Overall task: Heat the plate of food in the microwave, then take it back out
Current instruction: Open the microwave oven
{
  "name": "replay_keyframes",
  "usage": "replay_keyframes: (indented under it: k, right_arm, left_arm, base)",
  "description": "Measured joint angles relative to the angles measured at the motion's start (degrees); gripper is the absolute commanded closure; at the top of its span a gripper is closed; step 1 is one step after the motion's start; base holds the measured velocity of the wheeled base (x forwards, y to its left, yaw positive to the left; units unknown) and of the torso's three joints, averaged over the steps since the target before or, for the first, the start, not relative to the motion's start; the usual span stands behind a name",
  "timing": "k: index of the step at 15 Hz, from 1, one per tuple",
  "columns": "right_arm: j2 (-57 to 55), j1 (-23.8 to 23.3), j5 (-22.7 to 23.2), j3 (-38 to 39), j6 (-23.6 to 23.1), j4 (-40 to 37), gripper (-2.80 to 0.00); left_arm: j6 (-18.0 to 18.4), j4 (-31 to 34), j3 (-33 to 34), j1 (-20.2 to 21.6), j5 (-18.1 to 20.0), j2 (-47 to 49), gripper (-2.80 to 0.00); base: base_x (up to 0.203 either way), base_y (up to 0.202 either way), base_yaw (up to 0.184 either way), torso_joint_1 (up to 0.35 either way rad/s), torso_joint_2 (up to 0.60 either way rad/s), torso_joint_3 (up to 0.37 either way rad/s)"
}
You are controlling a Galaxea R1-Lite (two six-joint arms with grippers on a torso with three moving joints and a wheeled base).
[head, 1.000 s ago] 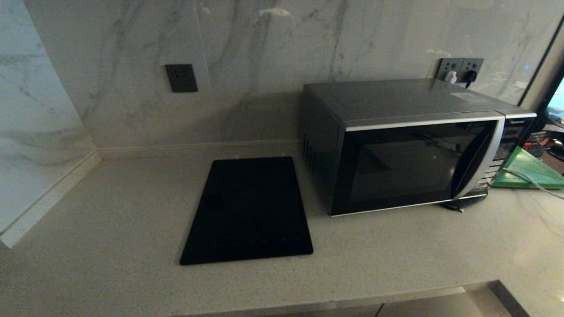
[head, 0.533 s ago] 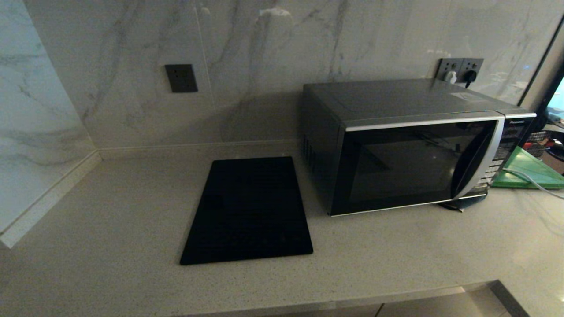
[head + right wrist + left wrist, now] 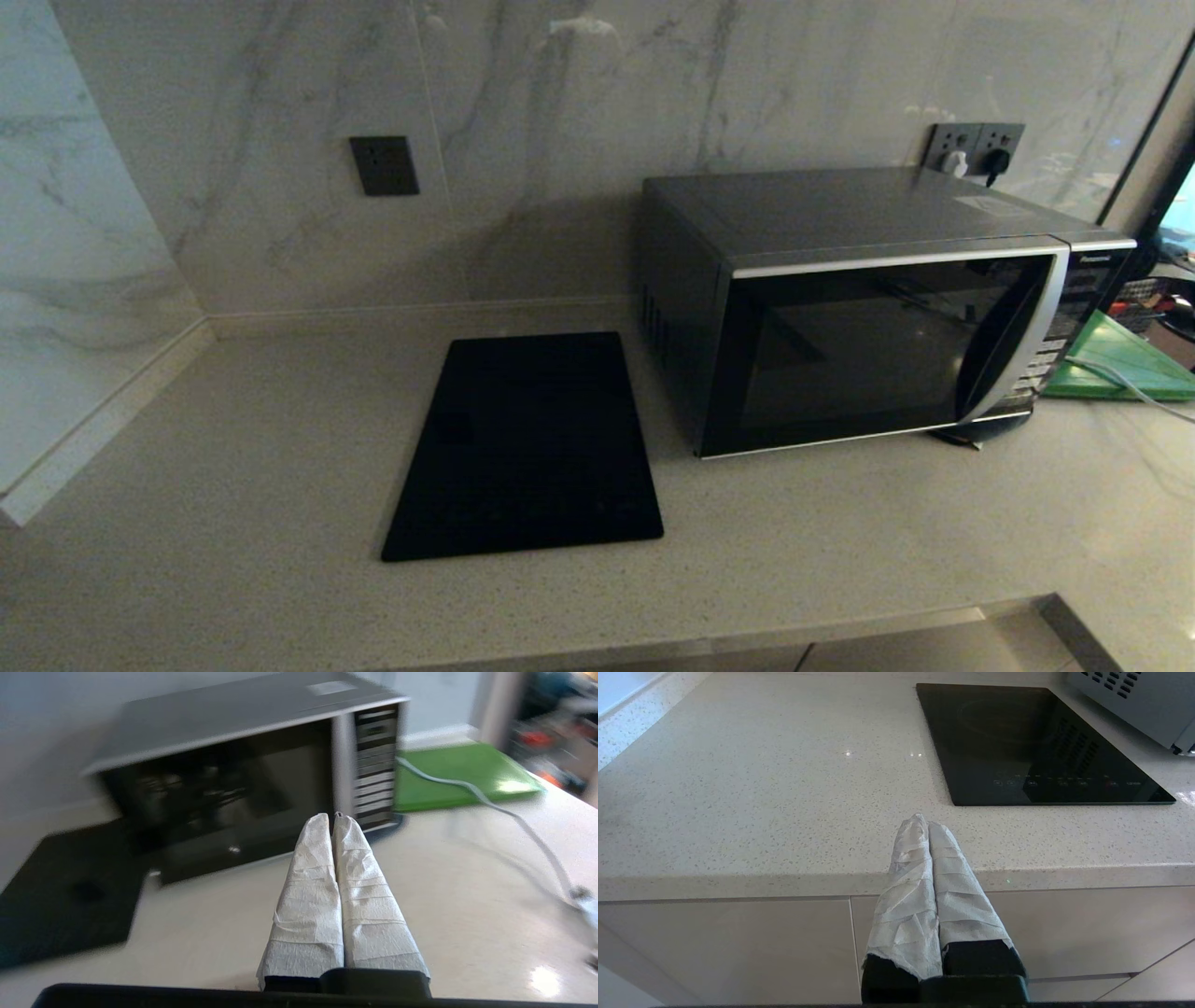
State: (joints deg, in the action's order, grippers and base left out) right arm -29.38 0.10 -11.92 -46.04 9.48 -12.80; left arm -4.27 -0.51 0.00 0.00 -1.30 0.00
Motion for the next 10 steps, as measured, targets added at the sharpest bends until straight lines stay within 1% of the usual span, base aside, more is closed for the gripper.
replay_keyframes:
  k: [3, 6, 9, 10]
  right_arm:
    - [-13.0, -0.4, -9.8, -8.6, 1.6, -0.7, 0.00]
    - [-25.1, -3.5, -22.2, -14.6, 2.4, -0.9, 0.00]
    - [-34.3, -4.7, -35.8, -18.0, 3.1, -1.7, 0.00]
    - [-36.5, -4.8, -39.7, -18.9, 3.3, -3.7, 0.00]
  left_arm:
    - [0.0, 0.0, 0.0, 0.0, 0.0, 0.0, 0.00]
    - [0.0, 0.0, 0.0, 0.0, 0.0, 0.0, 0.00]
    - [0.0, 0.0, 0.0, 0.0, 0.0, 0.0, 0.00]
    - [0.0, 0.0, 0.0, 0.0, 0.0, 0.0, 0.00]
  base:
    - [0.000, 0.000, 0.000, 0.000, 0.00, 0.000]
    - [0.000, 0.000, 0.000, 0.000, 0.00, 0.000]
    - [0.000, 0.000, 0.000, 0.000, 0.00, 0.000]
    - [0.000, 0.000, 0.000, 0.000, 0.00, 0.000]
